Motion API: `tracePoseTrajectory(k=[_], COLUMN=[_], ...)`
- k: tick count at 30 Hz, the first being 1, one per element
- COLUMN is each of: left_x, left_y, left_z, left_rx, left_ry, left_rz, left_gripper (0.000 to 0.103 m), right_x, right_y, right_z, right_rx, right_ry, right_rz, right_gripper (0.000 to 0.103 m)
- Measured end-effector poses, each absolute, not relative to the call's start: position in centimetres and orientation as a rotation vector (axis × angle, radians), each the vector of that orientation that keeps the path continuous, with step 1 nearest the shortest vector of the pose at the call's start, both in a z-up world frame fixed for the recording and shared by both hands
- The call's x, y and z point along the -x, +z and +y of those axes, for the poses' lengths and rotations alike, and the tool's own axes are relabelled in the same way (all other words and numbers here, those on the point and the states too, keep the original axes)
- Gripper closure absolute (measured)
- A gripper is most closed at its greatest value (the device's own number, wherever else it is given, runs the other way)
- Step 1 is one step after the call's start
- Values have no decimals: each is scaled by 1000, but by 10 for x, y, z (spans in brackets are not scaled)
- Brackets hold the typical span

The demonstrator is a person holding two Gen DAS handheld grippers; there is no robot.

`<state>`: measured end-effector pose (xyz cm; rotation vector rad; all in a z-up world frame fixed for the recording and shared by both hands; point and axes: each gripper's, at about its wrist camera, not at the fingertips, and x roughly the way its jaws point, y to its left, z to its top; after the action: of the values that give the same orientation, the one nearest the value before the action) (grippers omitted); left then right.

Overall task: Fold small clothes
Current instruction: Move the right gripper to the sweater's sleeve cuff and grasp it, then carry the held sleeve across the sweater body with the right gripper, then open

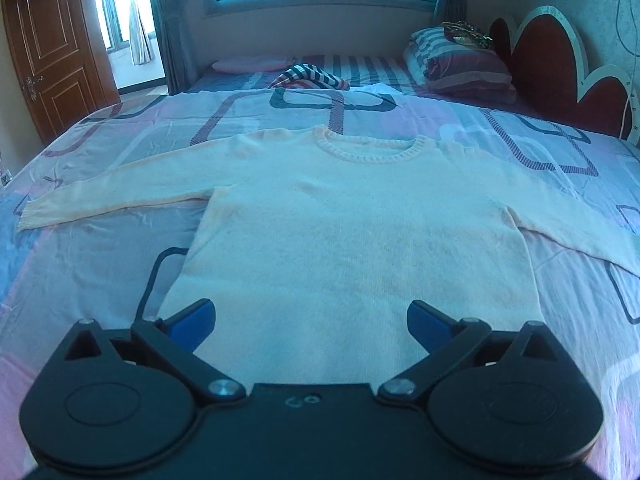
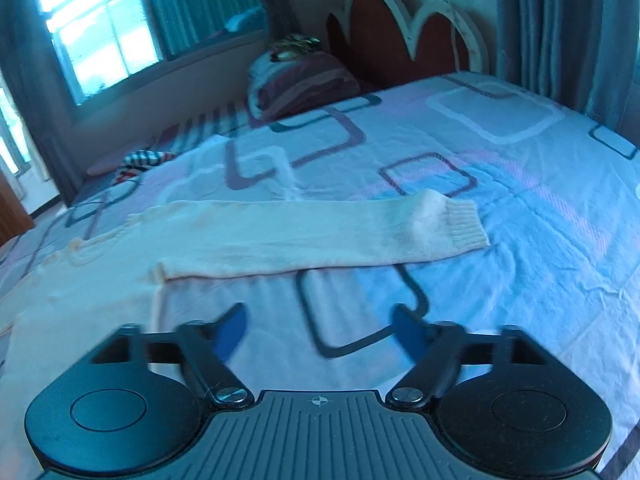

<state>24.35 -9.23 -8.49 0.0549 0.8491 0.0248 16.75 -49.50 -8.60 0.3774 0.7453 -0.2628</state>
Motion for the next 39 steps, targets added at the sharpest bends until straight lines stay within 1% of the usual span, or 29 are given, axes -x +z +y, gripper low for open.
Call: tracePoseTrajectory(k=[5, 7, 10, 15, 19, 20, 21, 22, 23, 28, 32, 39], left_x=[-264, -273, -283, -295, -299, -299, -300, -301, -301, -304, -307, -317], left_y=[-93, -96, -100, -102, -103, -103, -103, -103, -103, -100, -96, -81], left_z=[-100, -102, -103, -104, -103, -102, -102, -101, -100, -91, -82, -59], left_rx=[-56, -57, -66, -68, -66, -68, -69, -71, -73, -47, -34, -10], left_ry=[53, 65, 83, 104, 117, 119, 121, 123, 124, 122, 113, 73], left_rz=[875, 885, 890, 902, 910, 914, 917, 919, 921, 927, 919, 892], left_gripper=[5, 5, 8, 9, 9, 9, 9, 9, 9, 11, 11, 11], right_x=[-191, -198, -210, -220, -228, -230, -232, -234, -236, -237, -246, -285], right_y=[-114, -124, -140, -159, -165, -165, -166, -167, -168, -162, -138, -84], right_z=[-541, -557, -581, -614, -628, -629, -630, -629, -630, -623, -597, -500], right_rx=[-433, -447, -487, -556, -611, -615, -613, -608, -619, -620, -552, -428], right_ry=[-328, -351, -404, -462, -466, -469, -474, -478, -461, -431, -374, -161], right_rz=[787, 804, 829, 825, 783, 774, 770, 768, 760, 709, 647, 573], right_gripper=[34, 49, 58, 61, 63, 66, 78, 95, 97, 98, 98, 98])
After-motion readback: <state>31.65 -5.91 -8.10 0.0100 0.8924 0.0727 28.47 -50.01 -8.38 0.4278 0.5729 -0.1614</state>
